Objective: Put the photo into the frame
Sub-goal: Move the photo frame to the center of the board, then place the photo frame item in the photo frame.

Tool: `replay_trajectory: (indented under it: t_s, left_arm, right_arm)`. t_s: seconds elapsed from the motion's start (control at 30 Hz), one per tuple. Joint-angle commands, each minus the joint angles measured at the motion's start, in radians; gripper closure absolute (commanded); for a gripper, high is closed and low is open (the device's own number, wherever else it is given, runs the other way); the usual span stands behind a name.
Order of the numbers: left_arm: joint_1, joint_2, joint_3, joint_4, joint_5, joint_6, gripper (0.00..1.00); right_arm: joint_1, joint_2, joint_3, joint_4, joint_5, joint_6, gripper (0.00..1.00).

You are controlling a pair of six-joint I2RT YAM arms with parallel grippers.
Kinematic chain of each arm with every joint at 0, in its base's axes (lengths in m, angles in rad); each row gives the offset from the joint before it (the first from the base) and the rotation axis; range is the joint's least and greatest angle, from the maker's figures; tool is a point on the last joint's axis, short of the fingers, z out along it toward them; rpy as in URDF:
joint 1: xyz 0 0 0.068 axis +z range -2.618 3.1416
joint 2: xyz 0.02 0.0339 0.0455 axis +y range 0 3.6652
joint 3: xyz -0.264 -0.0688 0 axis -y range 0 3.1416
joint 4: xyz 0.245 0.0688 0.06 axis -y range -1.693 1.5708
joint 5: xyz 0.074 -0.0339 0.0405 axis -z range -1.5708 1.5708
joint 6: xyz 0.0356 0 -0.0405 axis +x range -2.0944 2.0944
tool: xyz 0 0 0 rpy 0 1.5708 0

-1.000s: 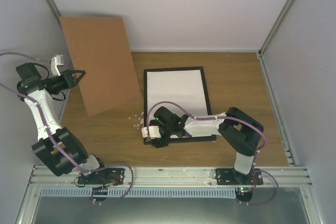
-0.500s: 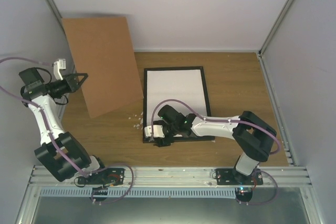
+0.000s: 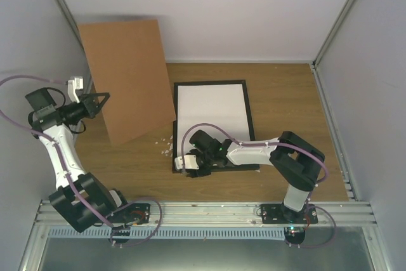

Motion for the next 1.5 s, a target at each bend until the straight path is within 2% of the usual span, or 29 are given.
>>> replay_trajectory:
  t_s: [0.0, 0.13, 0.23, 0.37, 0.47, 0.57, 0.67, 0.73, 0.83, 0.93, 1.1, 1.17, 1.23, 1.4, 1.47]
  left_arm:
    - [-0.005, -0.041, -0.021, 0.095, 0.079, 0.024, 1.0]
    - [-0.003, -0.041, -0.049, 0.111, 0.085, 0.034, 1.0]
    - [-0.005, -0.047, -0.049, 0.049, 0.148, 0.102, 1.0]
    - [-0.007, -0.091, -0.084, 0.134, 0.227, 0.011, 1.0]
    - [-0.014, -0.122, -0.086, 0.207, 0.271, -0.072, 1.0]
    - [-0.035, -0.152, -0.103, 0.287, 0.327, -0.148, 1.0]
    - [-0.076, -0.177, -0.13, 0.386, 0.355, -0.253, 1.0]
    - [-0.103, -0.188, -0.125, 0.39, 0.372, -0.263, 1.0]
    - [-0.135, -0.206, -0.114, 0.375, 0.366, -0.263, 1.0]
    - [-0.174, -0.225, -0.137, 0.466, 0.342, -0.344, 1.0]
    - [-0.236, -0.242, -0.17, 0.578, 0.311, -0.436, 1.0]
    - [-0.265, -0.239, -0.168, 0.595, 0.297, -0.45, 1.0]
    - [-0.284, -0.238, -0.17, 0.621, 0.277, -0.476, 1.0]
    - [-0.312, -0.235, -0.205, 0.734, 0.205, -0.577, 1.0]
    - [-0.332, -0.233, -0.218, 0.742, 0.166, -0.58, 1.0]
  right_arm:
    - [0.006, 0.044, -0.033, 0.008, 0.009, -0.001, 0.49]
    - [0.0, 0.038, -0.008, -0.017, -0.012, 0.013, 0.47]
    - [-0.052, -0.02, 0.061, -0.091, -0.119, 0.07, 0.37]
    - [-0.234, -0.104, 0.165, -0.141, -0.242, 0.161, 0.22]
    - [-0.403, -0.11, 0.279, -0.199, -0.345, 0.247, 0.15]
    - [-0.546, -0.119, 0.368, -0.188, -0.483, 0.418, 0.08]
    - [-0.644, -0.109, 0.418, -0.124, -0.632, 0.626, 0.08]
    - [-0.681, -0.1, 0.446, -0.079, -0.704, 0.728, 0.09]
    - [-0.714, -0.092, 0.459, 0.036, -0.796, 0.929, 0.12]
    - [-0.718, -0.101, 0.436, 0.16, -0.873, 1.073, 0.15]
    - [-0.715, -0.111, 0.345, 0.394, -0.894, 1.274, 0.18]
    - [-0.708, -0.11, 0.316, 0.467, -0.901, 1.332, 0.23]
    - [-0.7, -0.111, 0.296, 0.528, -0.905, 1.38, 0.32]
    - [-0.697, -0.143, 0.23, 0.75, -0.927, 1.578, 0.7]
    - [-0.697, -0.153, 0.22, 0.781, -0.933, 1.614, 0.83]
